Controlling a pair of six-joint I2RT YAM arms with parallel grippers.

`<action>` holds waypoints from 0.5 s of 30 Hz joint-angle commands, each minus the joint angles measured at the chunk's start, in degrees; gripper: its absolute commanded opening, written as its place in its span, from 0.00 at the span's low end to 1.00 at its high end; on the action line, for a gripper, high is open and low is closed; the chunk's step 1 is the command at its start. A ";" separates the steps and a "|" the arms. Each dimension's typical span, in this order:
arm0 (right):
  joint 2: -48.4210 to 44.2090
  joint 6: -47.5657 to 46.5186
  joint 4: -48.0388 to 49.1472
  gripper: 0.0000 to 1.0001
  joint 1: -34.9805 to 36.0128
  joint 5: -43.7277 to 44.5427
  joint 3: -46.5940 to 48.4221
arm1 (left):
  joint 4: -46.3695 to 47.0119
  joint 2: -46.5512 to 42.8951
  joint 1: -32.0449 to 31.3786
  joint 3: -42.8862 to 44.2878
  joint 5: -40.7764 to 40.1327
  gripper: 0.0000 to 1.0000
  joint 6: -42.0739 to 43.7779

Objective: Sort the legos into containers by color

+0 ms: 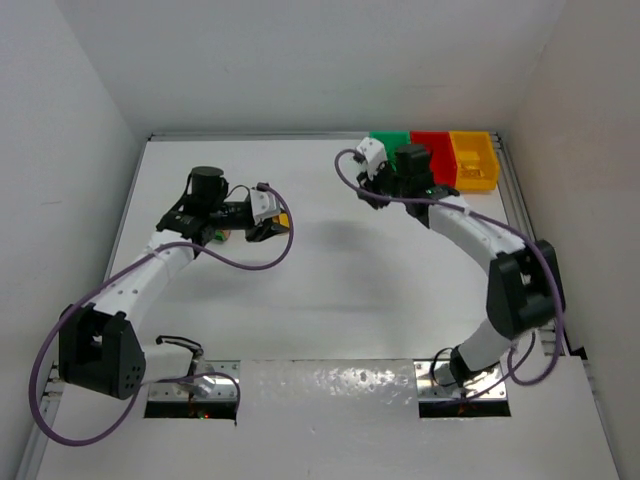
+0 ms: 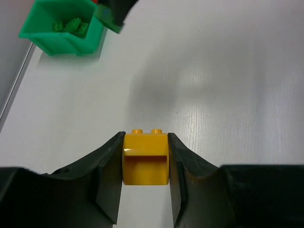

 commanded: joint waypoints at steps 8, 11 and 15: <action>36.26 22.74 -0.72 0.00 -7.56 42.14 49.19 | 3.10 -1.40 0.51 0.00 -0.43 0.00 -3.18; 39.18 27.51 4.26 0.00 -9.06 43.25 49.68 | 3.63 -3.08 0.51 -1.58 -1.13 0.00 -4.06; 40.58 28.74 8.24 0.00 -9.42 41.09 48.09 | 4.59 -3.96 0.51 -3.08 -2.10 0.00 -4.68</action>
